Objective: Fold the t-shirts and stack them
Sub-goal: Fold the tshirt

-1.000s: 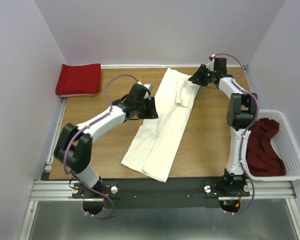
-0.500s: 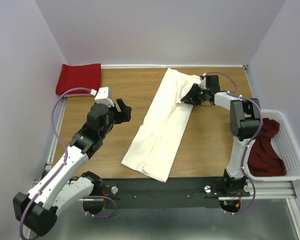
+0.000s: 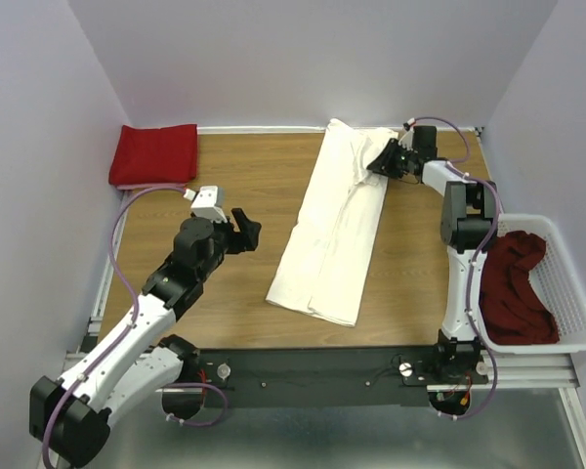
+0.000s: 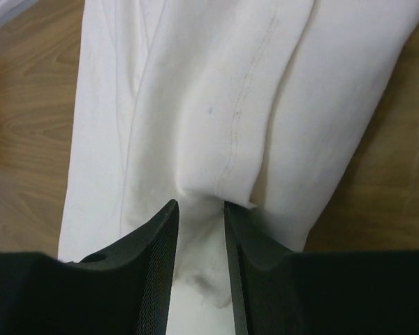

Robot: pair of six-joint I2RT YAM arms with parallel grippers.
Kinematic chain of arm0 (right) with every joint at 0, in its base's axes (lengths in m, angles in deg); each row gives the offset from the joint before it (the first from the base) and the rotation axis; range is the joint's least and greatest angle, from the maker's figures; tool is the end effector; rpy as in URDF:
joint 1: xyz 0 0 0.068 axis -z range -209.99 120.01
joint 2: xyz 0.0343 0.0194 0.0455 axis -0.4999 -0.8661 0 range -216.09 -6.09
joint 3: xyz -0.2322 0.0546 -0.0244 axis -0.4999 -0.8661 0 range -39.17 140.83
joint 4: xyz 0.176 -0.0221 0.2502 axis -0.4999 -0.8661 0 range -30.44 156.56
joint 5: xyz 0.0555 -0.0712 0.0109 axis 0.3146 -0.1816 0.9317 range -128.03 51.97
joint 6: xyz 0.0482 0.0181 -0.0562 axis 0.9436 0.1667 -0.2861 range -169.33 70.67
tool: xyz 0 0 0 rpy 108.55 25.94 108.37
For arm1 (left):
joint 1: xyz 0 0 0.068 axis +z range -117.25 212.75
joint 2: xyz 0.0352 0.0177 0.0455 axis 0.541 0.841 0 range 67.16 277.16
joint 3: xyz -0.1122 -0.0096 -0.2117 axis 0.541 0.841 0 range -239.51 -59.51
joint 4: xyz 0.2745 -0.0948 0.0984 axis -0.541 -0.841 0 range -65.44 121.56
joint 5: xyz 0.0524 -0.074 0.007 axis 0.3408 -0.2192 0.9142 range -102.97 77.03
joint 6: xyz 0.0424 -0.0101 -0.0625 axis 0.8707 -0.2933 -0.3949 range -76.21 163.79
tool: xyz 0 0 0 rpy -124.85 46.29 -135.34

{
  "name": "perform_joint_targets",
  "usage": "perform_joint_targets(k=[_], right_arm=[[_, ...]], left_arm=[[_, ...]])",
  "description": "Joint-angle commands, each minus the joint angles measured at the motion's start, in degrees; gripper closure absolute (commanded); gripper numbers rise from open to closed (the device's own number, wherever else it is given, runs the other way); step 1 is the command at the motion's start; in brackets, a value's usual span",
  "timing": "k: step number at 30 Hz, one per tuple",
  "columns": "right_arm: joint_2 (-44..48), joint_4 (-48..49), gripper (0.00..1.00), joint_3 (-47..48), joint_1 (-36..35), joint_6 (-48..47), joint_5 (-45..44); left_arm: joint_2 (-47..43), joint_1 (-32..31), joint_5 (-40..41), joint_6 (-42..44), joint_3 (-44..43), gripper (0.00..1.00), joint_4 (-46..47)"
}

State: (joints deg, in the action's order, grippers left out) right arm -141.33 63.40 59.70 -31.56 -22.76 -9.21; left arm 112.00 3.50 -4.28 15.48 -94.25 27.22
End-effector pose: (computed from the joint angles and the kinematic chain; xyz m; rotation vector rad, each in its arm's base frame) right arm 0.5541 0.0464 0.0669 0.2234 2.2796 0.8273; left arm 0.2572 -0.1329 0.2488 -0.0939 1.8551 -0.5687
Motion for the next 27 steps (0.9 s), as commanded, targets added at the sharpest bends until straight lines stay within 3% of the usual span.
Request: perform_joint_targets(k=[1,4,9,12,13,16,20,27], right_arm=[[-5.6,-8.3,0.6,9.0,0.6,-6.4,-4.3],[-2.8,-9.7,0.59,11.2,0.4,-5.5,-2.3],[13.2,-11.1,0.54,-3.7,-2.0,-3.6,-7.6],[26.8,-15.0,0.52,-16.7,-5.5,-3.8,-15.6],[32.4,-19.1,0.5,-22.4,-7.7,-3.5,-21.4],[40.9,-25.9,0.46,-31.0,-12.9,-1.4,-27.2],[54.5,-31.2,0.42,-46.4,-21.3,4.6,-27.3],[62.7,-34.8,0.42,-58.5,-38.1,18.3,-26.1]], left_arm=[[4.5,0.2,-7.9,2.2,-1.4,0.2,0.2],[9.0,0.2,-11.1,3.2,-3.5,0.2,-3.3],[15.2,0.0,-13.4,4.5,-6.7,0.21,-12.2],[18.0,-0.8,-15.9,3.1,-7.3,0.21,-15.7],[18.7,-1.7,-16.2,2.6,-7.4,0.21,-16.4],[21.0,-4.2,-14.9,1.1,-8.0,0.22,-19.2],[24.4,-7.6,-14.1,-0.6,-8.1,0.25,-20.1],[32.1,-11.8,-11.2,-2.8,-9.4,0.29,-22.1]])
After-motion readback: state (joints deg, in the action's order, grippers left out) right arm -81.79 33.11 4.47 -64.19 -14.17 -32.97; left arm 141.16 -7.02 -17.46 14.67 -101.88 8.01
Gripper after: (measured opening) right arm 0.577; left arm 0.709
